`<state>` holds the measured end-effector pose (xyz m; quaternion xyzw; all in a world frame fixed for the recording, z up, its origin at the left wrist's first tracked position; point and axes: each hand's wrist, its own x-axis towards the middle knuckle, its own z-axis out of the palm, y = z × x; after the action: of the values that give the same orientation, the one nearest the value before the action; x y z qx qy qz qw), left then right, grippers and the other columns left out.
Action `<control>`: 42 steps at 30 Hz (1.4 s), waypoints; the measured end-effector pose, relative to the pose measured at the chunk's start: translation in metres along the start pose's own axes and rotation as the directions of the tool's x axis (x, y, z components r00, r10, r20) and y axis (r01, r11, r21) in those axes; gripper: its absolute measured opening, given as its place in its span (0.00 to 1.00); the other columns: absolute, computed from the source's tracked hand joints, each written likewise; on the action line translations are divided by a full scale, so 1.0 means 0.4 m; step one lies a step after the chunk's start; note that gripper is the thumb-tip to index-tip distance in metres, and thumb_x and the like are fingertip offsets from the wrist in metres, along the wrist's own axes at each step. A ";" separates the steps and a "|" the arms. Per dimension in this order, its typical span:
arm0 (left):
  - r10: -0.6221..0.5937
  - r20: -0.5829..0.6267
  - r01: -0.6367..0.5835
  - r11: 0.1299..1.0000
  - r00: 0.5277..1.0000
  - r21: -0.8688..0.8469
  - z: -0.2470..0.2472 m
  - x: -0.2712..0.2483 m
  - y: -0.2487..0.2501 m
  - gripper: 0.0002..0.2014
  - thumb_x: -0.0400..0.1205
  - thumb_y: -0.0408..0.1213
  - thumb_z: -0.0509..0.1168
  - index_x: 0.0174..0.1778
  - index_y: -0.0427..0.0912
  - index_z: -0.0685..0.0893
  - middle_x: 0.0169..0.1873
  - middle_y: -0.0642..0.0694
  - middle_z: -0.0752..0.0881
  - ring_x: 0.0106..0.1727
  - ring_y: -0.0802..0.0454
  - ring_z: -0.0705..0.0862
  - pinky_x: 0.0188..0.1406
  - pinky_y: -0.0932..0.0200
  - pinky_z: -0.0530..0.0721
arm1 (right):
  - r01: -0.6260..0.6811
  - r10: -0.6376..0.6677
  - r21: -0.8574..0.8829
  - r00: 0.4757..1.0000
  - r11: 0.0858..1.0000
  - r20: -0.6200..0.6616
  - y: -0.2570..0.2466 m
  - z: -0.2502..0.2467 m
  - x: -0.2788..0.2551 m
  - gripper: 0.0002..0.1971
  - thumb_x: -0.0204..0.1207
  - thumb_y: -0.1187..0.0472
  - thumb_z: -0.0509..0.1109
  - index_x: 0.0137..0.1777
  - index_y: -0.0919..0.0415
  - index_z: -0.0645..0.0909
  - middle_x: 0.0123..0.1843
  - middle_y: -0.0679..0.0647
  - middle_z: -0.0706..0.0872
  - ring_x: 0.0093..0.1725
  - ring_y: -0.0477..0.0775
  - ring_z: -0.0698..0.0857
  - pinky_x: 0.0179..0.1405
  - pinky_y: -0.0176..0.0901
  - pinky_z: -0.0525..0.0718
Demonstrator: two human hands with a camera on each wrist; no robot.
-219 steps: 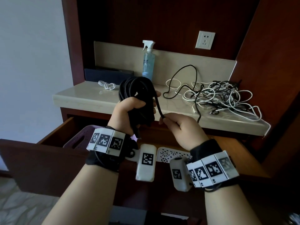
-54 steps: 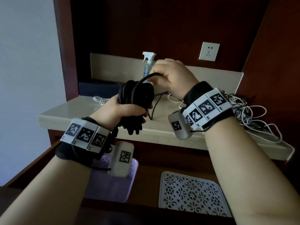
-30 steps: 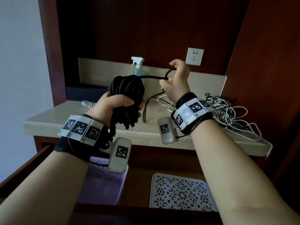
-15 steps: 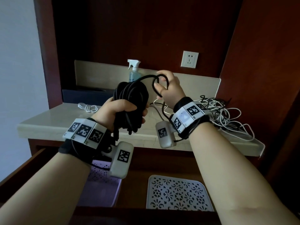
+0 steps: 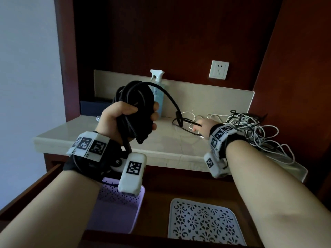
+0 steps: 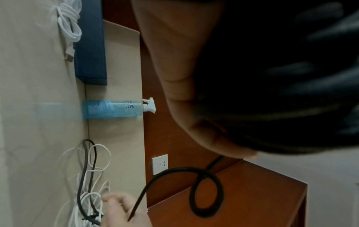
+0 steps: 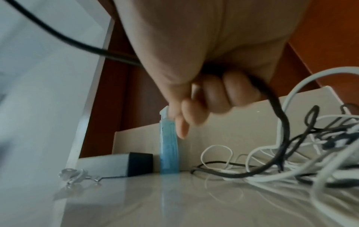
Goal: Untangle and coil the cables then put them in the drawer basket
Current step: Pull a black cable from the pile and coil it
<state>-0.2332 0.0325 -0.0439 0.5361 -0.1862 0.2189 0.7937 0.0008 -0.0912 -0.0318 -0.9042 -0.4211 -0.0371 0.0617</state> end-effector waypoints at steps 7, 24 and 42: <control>-0.019 -0.238 0.050 0.991 0.971 0.124 -0.005 0.022 -0.012 0.23 0.61 0.35 0.63 0.53 0.31 0.80 0.43 0.42 0.85 0.39 0.48 0.84 0.38 0.53 0.86 | 0.358 -0.341 0.263 0.934 0.896 -0.109 -0.050 -0.035 -0.040 0.48 0.64 0.59 0.80 0.80 0.50 0.55 0.65 0.52 0.71 0.67 0.50 0.71 0.69 0.47 0.70; 0.193 -0.472 0.015 0.916 0.860 0.402 -0.017 0.060 0.020 0.11 0.72 0.36 0.62 0.45 0.34 0.84 0.32 0.42 0.86 0.28 0.50 0.86 0.25 0.63 0.80 | 0.089 -0.461 0.948 0.885 0.307 0.067 -0.180 -0.047 -0.109 0.33 0.66 0.36 0.55 0.57 0.65 0.74 0.36 0.58 0.90 0.35 0.56 0.89 0.28 0.35 0.80; 0.039 -0.351 0.049 0.970 0.935 0.237 -0.064 0.014 0.022 0.20 0.61 0.30 0.64 0.48 0.28 0.81 0.40 0.40 0.86 0.38 0.46 0.84 0.36 0.52 0.86 | 0.609 0.089 0.778 0.793 -0.155 -0.603 -0.214 -0.152 -0.072 0.17 0.75 0.83 0.58 0.44 0.58 0.76 0.27 0.42 0.80 0.41 0.44 0.85 0.56 0.41 0.84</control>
<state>-0.2319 0.0602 -0.0432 0.5812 -0.0111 0.3307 0.7435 -0.0842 -0.0671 0.0316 -0.4022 -0.4612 0.0547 0.7890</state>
